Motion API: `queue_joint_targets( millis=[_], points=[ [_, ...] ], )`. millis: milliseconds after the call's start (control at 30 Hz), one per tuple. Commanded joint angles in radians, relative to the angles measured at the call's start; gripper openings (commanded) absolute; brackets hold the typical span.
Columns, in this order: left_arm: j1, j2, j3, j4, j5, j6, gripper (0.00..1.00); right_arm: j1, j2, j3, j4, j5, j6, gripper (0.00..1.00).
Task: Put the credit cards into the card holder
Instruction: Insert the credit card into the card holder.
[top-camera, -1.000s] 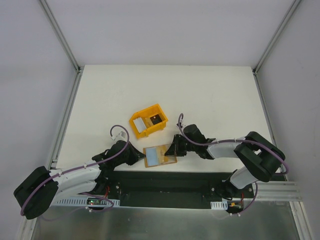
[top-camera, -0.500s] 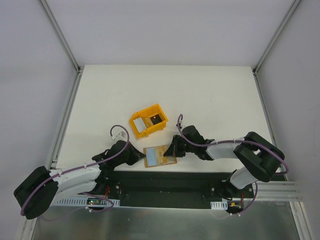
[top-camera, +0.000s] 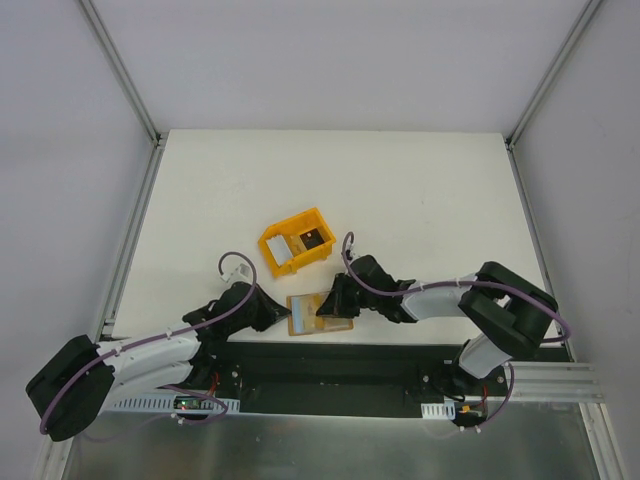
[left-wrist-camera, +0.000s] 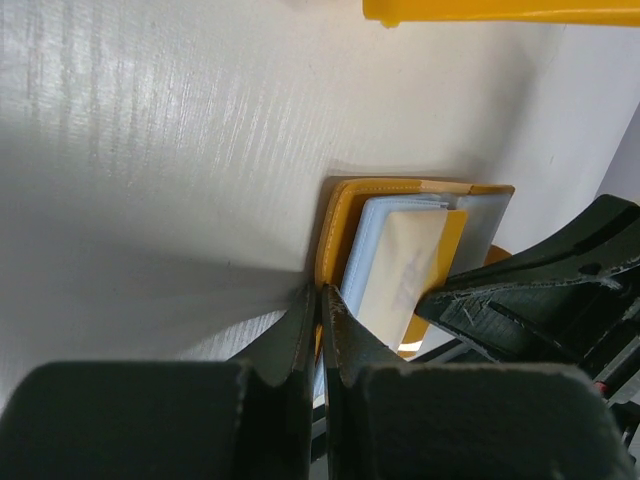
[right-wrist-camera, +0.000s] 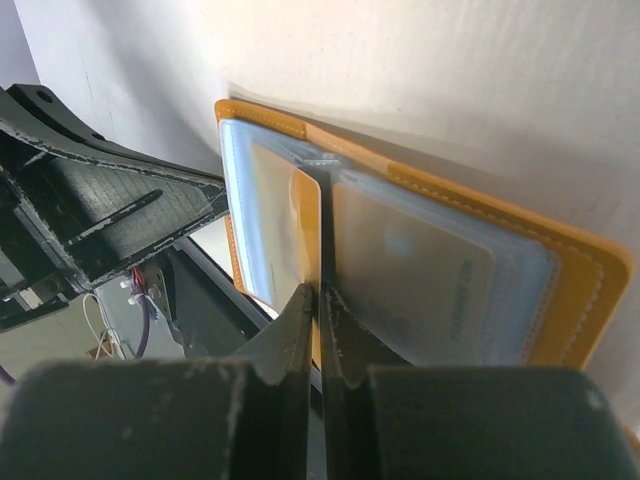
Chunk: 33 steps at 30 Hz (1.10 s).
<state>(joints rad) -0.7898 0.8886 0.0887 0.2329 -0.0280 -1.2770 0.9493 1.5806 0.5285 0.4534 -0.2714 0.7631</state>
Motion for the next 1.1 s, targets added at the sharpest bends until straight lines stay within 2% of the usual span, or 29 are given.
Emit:
queue_joint_targets(
  millis=[0, 200, 400, 1067],
  points=[
    [0.009, -0.019, -0.047, -0.083, -0.019, -0.024, 0.00, 0.028, 0.007, 0.042, -0.048, 0.027, -0.013, 0.07],
    [0.009, -0.034, -0.063, -0.081, -0.019, -0.031, 0.00, 0.025, -0.082, 0.048, -0.200, 0.132, -0.100, 0.23],
    [0.009, -0.030, -0.061, -0.083, -0.021, -0.028, 0.00, 0.026, -0.085, 0.076, -0.236, 0.117, -0.134, 0.33],
    [0.009, -0.014, -0.047, -0.081, -0.021, -0.025, 0.00, 0.097, 0.019, 0.231, -0.275, 0.037, -0.183, 0.32]
  ],
)
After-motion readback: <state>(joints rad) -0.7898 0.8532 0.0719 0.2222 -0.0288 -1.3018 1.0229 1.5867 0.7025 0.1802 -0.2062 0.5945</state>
